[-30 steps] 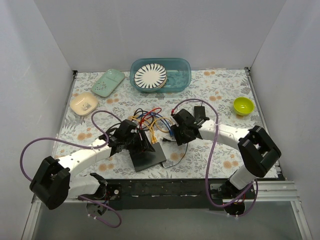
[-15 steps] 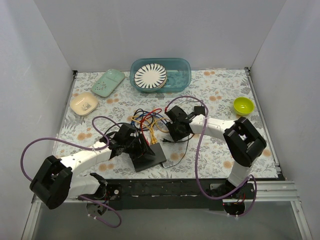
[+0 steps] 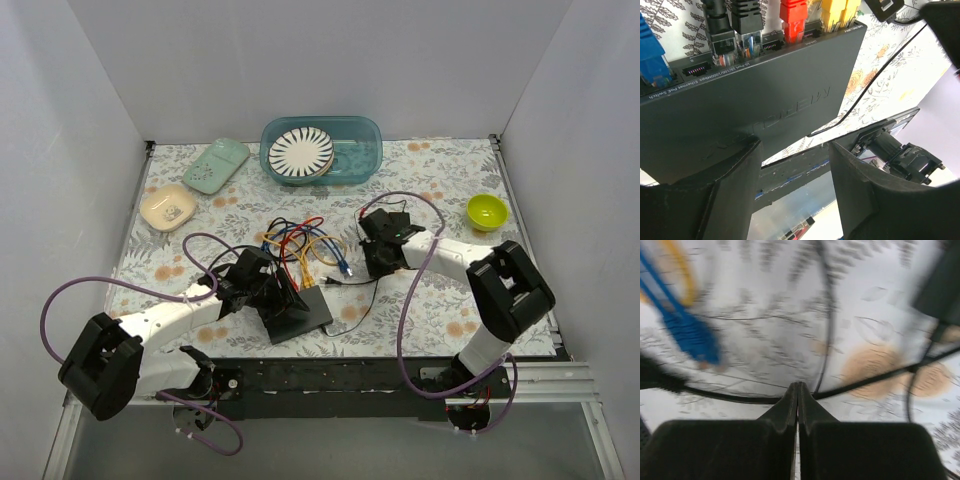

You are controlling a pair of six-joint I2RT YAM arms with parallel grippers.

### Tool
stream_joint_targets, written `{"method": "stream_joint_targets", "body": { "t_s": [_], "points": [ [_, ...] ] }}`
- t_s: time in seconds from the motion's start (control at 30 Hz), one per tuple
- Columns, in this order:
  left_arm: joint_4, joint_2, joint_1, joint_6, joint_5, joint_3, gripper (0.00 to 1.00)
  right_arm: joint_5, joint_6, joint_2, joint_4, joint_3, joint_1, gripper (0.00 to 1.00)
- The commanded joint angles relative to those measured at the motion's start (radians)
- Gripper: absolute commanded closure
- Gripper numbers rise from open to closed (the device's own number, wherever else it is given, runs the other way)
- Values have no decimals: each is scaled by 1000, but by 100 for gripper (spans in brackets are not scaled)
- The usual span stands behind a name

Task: Pull the plug from the switch port

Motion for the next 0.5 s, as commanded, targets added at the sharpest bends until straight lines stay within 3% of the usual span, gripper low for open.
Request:
{"method": "stream_joint_targets", "body": {
  "t_s": [0.0,0.13,0.23,0.33,0.47],
  "points": [
    [-112,3,2,26,-101,-49,44,15,46,-113,-22,-94,-97,99],
    [-105,-13,4,24,-104,-51,43,-122,-19,-241,103,-91,-39,49],
    [-93,-17,4,23,-98,-49,43,-126,-84,-207,49,5,43,37],
    [-92,-11,4,24,-94,-42,42,-84,-125,-190,46,7,137,32],
    [-96,-14,4,23,-93,-40,42,-83,-156,-156,45,-13,159,30]
  ]
}}
